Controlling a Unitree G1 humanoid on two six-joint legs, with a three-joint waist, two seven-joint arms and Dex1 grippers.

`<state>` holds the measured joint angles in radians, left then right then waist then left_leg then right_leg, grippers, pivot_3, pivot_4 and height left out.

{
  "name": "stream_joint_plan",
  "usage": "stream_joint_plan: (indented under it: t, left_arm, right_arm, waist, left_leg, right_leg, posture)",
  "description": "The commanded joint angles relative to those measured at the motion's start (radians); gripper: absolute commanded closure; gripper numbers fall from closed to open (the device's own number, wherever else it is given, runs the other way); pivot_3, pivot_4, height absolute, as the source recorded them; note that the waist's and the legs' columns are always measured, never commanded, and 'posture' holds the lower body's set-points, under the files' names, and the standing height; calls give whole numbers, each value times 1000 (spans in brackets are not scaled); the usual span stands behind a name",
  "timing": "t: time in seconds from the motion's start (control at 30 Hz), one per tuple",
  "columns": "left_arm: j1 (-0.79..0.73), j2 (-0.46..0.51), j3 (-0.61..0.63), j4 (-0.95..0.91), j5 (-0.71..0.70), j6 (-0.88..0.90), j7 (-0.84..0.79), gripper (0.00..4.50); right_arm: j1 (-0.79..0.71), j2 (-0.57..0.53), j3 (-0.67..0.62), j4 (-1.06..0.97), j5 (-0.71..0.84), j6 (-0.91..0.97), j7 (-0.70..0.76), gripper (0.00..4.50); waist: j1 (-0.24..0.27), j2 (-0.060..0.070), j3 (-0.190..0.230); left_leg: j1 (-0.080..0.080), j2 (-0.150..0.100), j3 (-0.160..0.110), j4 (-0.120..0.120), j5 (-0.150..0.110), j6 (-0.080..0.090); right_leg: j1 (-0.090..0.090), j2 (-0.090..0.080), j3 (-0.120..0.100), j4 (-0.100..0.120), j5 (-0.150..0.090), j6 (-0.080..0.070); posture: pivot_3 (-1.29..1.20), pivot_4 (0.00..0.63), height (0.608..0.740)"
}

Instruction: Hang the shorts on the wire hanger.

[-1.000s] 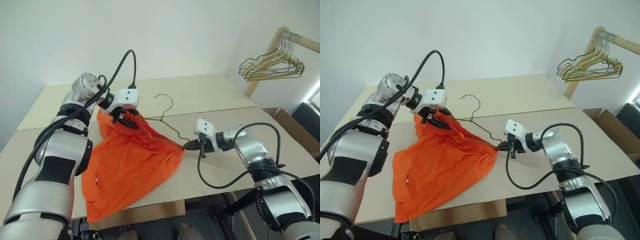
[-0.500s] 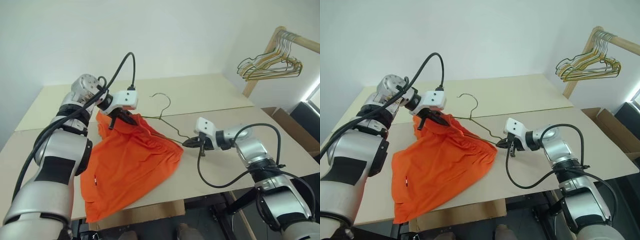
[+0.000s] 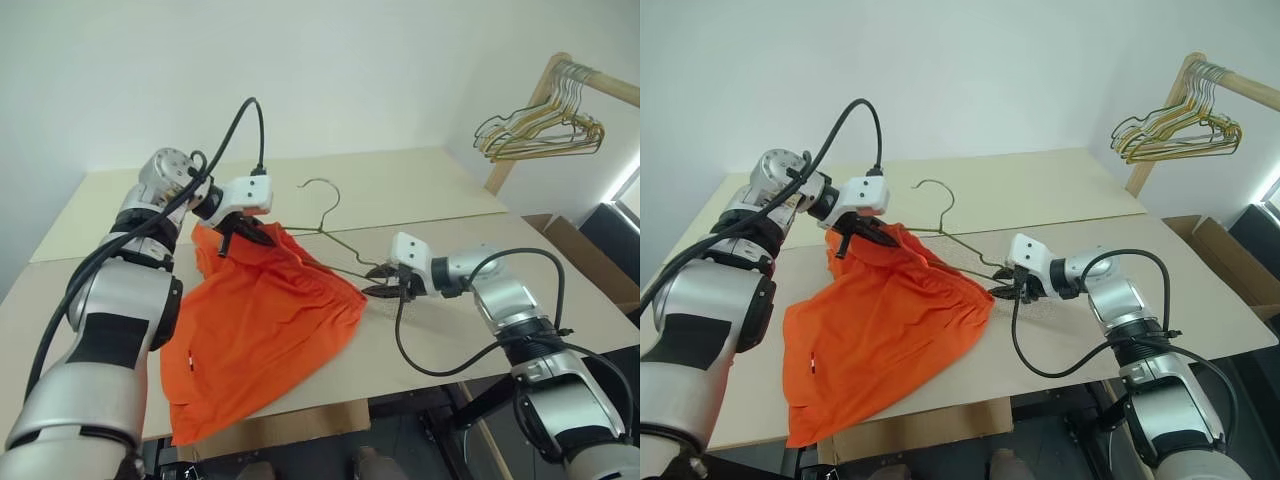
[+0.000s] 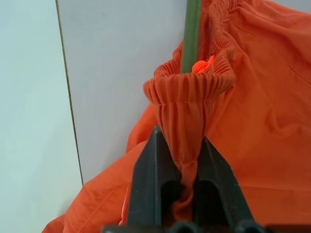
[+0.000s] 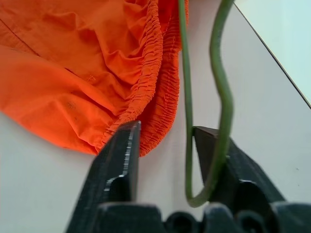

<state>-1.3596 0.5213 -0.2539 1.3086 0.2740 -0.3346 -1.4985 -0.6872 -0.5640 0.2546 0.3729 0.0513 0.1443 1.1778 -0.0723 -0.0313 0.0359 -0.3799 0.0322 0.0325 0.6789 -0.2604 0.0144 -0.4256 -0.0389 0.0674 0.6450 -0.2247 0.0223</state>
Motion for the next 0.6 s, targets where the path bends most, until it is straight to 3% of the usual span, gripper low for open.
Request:
stream_joint_plan:
  t: [0.03, 0.13, 0.4, 0.6]
  left_arm:
    - [-32, 28, 44, -11, -30, -19, 14, 4500]
    - [-48, 39, 65, -15, -43, -28, -4, 4500]
    - [-63, 66, 88, -23, -56, -59, -53, 4500]
    - [-69, 68, 92, -25, -55, -65, -48, 4500]
  right_arm:
    - [21, -30, -71, -58, 41, 9, -13, 1225]
    - [39, -41, -145, -57, 91, 103, -52, 366]
    - [191, -81, -341, -161, 292, 384, -87, 366]
    - [329, 35, -353, -348, 438, 551, -167, 366]
  waist:
    - [0, 0, 0]
    - [0, 0, 0]
    - [1, 0, 0]
    - [-9, 0, 0]
  left_leg:
    - [0, 0, 0, 0, 0, 0]
    - [0, 0, 0, 0, 0, 0]
    - [0, 0, 0, 0, 0, 0]
    - [0, 0, 0, 0, 0, 0]
  right_leg:
    - [0, 0, 0, 0, 0, 0]
    - [0, 0, 0, 0, 0, 0]
    - [0, 0, -1, 0, 0, 0]
    - [0, 0, 0, 1, 0, 0]
  posture:
    - [-50, 0, 740]
    - [-49, 0, 740]
    - [-57, 0, 740]
    - [-54, 0, 740]
